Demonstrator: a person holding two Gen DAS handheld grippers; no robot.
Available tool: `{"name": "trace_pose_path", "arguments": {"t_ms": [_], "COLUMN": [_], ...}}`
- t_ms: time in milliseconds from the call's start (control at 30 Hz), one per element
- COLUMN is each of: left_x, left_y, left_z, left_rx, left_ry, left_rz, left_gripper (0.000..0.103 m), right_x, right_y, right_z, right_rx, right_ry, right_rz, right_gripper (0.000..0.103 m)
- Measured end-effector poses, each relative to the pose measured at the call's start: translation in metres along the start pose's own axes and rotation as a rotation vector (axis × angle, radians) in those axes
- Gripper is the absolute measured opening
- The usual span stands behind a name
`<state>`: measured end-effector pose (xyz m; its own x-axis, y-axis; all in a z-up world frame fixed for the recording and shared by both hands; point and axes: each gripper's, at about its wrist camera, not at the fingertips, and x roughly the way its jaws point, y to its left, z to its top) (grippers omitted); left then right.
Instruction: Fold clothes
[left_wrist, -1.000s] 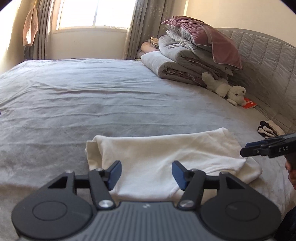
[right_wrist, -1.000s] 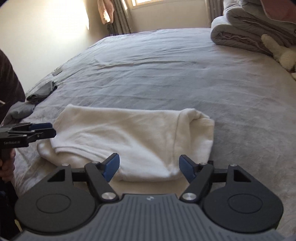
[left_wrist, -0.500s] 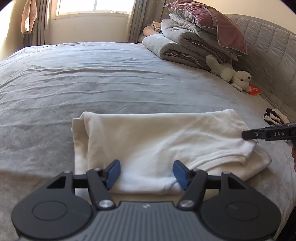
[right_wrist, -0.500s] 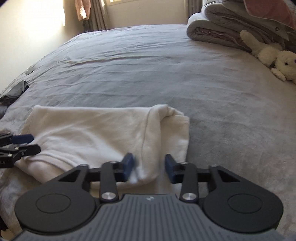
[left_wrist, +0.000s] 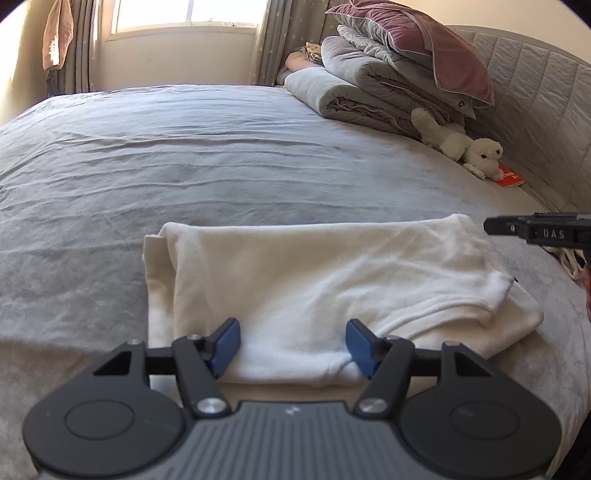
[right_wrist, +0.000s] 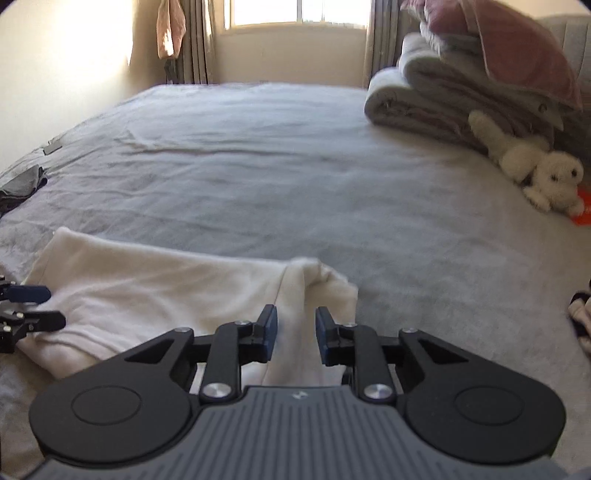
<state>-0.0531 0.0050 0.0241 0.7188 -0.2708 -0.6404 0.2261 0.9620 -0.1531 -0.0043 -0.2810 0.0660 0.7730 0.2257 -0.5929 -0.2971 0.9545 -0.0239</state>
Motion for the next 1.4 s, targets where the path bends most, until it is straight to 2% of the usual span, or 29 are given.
{"name": "trace_pose_path", "arguments": {"t_ms": [67, 167, 400, 533, 633, 833, 933, 1033, 1167, 1267, 1400], "left_x": [0.0, 0.0, -0.002, -0.007, -0.014, -0.011, 0.001, 0.014, 0.019, 0.021, 0.024], "left_y": [0.0, 0.0, 0.005, 0.012, 0.017, 0.017, 0.024, 0.035, 0.045, 0.045, 0.034], "left_z": [0.0, -0.001, 0.0, 0.007, 0.013, 0.025, 0.032, 0.034, 0.033, 0.03, 0.024], "left_rx": [0.0, 0.001, -0.004, -0.031, -0.057, -0.025, -0.046, -0.078, -0.111, -0.102, -0.029], "left_ry": [0.0, -0.004, -0.003, -0.009, -0.045, -0.097, -0.098, -0.083, -0.087, -0.077, -0.066], "left_rz": [0.001, -0.002, -0.025, -0.06, -0.078, -0.046, -0.019, -0.025, -0.046, -0.047, 0.002], "left_gripper": [0.065, 0.065, 0.065, 0.066, 0.066, 0.072, 0.072, 0.071, 0.071, 0.07, 0.069], "right_x": [0.0, 0.014, 0.064, 0.059, 0.052, 0.028, 0.031, 0.042, 0.046, 0.046, 0.046], "right_y": [0.002, 0.009, 0.01, 0.015, 0.01, 0.02, 0.03, 0.035, 0.037, 0.035, 0.035], "right_z": [0.006, 0.014, 0.0, -0.004, -0.001, 0.003, 0.001, -0.004, -0.011, -0.012, -0.012], "right_rx": [0.0, -0.034, -0.043, -0.075, -0.031, -0.017, -0.054, -0.076, -0.101, -0.086, -0.077], "right_ry": [-0.058, -0.078, 0.086, 0.071, 0.06, -0.003, 0.014, 0.073, 0.081, 0.087, 0.091], "right_rz": [-0.006, -0.012, -0.045, -0.06, -0.048, -0.013, 0.002, -0.006, -0.005, 0.001, 0.004], "right_gripper": [0.023, 0.014, 0.011, 0.012, 0.012, 0.016, 0.017, 0.019, 0.019, 0.019, 0.019]}}
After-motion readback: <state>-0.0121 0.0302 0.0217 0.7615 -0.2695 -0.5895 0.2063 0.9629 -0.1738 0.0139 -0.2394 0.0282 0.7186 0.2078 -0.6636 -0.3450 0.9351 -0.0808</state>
